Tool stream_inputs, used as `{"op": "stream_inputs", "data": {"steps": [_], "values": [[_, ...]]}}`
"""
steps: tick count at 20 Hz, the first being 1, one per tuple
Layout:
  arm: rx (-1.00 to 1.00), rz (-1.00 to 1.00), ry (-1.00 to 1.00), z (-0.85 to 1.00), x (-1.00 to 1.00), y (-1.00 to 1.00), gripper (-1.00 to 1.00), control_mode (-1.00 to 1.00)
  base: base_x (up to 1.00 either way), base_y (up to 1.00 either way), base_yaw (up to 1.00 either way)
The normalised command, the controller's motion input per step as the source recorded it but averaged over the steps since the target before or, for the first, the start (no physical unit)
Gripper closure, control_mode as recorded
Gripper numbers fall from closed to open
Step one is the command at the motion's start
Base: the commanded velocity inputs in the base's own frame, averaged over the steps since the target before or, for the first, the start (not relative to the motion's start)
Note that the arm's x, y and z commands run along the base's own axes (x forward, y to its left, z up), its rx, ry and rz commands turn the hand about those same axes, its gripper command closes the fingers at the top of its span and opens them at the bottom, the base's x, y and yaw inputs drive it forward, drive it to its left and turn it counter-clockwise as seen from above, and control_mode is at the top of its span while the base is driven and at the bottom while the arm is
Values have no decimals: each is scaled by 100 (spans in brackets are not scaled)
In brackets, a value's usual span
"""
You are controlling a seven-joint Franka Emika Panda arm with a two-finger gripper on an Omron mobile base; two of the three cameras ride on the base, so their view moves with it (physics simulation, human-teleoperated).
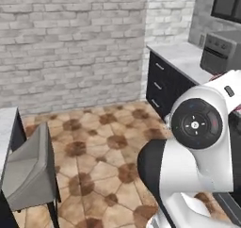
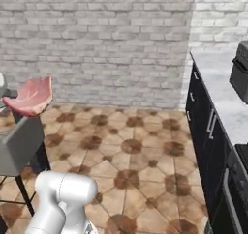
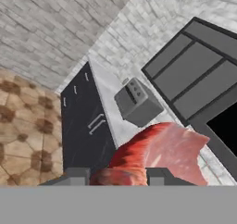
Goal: Gather the squash and lime from the fridge and place them on a tray on the dining counter. Then gather the fish and steak from the fridge and place them on the other tray.
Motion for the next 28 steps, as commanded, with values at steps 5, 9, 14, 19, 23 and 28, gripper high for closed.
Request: {"op": "stream_inputs", "data": {"steps": [5,9,14,19,23,28], "values": [[0,0,0,0,0,0,100,100,4,45,53],[0,0,0,0,0,0,100,100,22,27,53],[0,0,0,0,0,0,100,100,10,27,58],[0,0,0,0,0,0,100,100,15,10,62],[0,0,0,0,0,0,100,100,16,8,62],[0,0,0,0,0,0,100,100,22,6,61]]}}
